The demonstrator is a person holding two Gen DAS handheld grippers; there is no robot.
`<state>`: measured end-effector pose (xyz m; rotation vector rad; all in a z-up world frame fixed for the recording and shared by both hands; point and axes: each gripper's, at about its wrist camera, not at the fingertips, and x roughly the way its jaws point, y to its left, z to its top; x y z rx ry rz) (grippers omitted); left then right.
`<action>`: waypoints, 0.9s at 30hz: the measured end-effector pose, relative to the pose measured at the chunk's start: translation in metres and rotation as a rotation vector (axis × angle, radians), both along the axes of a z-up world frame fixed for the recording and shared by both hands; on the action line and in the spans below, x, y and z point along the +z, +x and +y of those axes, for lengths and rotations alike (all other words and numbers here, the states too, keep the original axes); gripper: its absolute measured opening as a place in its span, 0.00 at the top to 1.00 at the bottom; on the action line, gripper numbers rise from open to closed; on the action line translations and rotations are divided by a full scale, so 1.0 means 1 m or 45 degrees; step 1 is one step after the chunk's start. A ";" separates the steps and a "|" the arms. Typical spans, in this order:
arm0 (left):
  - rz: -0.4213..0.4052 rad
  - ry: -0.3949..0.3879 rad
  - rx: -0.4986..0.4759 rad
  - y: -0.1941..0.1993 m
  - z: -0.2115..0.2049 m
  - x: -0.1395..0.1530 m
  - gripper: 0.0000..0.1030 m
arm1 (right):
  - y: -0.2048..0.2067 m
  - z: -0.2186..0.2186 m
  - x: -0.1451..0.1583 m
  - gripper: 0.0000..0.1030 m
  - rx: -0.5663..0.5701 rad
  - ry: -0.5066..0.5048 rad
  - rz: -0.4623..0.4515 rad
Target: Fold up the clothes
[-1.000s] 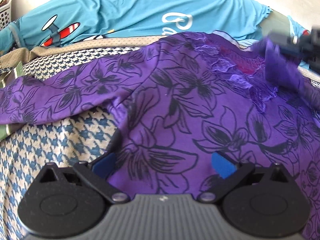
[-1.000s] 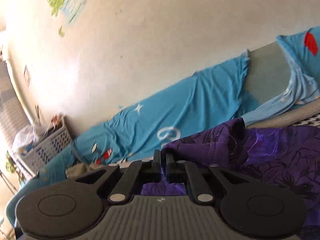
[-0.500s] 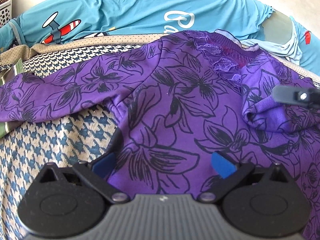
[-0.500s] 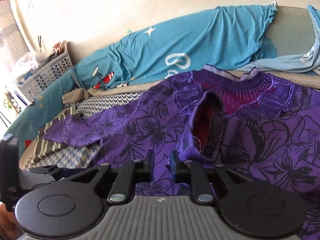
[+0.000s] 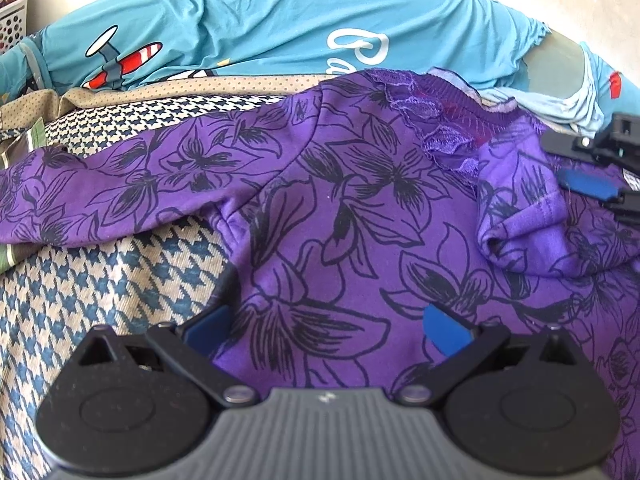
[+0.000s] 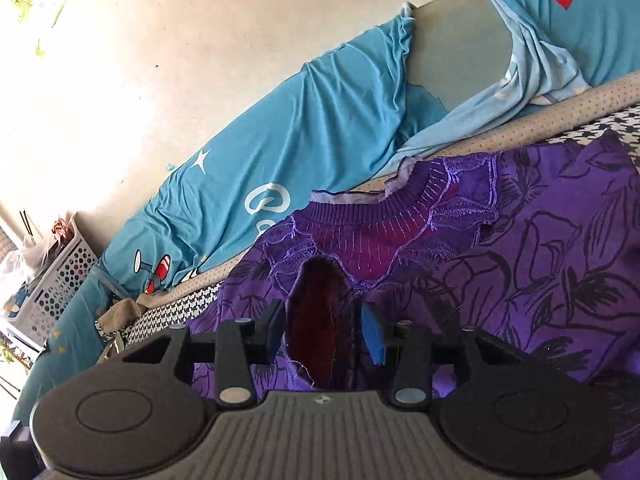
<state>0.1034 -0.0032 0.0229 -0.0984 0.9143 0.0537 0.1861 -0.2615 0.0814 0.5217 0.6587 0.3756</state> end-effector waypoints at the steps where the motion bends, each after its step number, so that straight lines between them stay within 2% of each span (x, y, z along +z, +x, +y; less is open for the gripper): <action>1: -0.003 -0.011 0.008 0.001 0.002 0.001 0.00 | 0.001 0.002 -0.001 0.57 -0.001 -0.006 0.000; 5: -0.023 -0.042 0.036 0.002 0.008 0.008 0.00 | 0.000 0.011 -0.004 0.57 0.003 -0.039 -0.031; 8: -0.040 -0.028 0.056 0.004 0.011 0.011 0.00 | -0.002 0.021 -0.004 0.57 0.036 -0.079 -0.047; 15: -0.086 0.007 0.161 0.009 0.026 0.020 0.00 | -0.014 0.055 -0.009 0.58 0.262 -0.163 -0.077; 17: -0.099 0.007 0.201 0.010 0.032 0.022 0.00 | -0.023 0.071 -0.011 0.73 0.332 -0.251 -0.131; 19: -0.094 -0.008 0.229 0.011 0.038 0.022 0.00 | -0.032 0.087 -0.013 0.79 0.408 -0.343 -0.184; 23: -0.073 -0.033 0.246 0.012 0.044 0.020 0.00 | -0.040 0.099 -0.016 0.79 0.606 -0.326 -0.144; 27: -0.069 -0.031 0.228 0.012 0.040 0.019 0.00 | -0.038 0.087 -0.008 0.79 0.537 -0.283 -0.158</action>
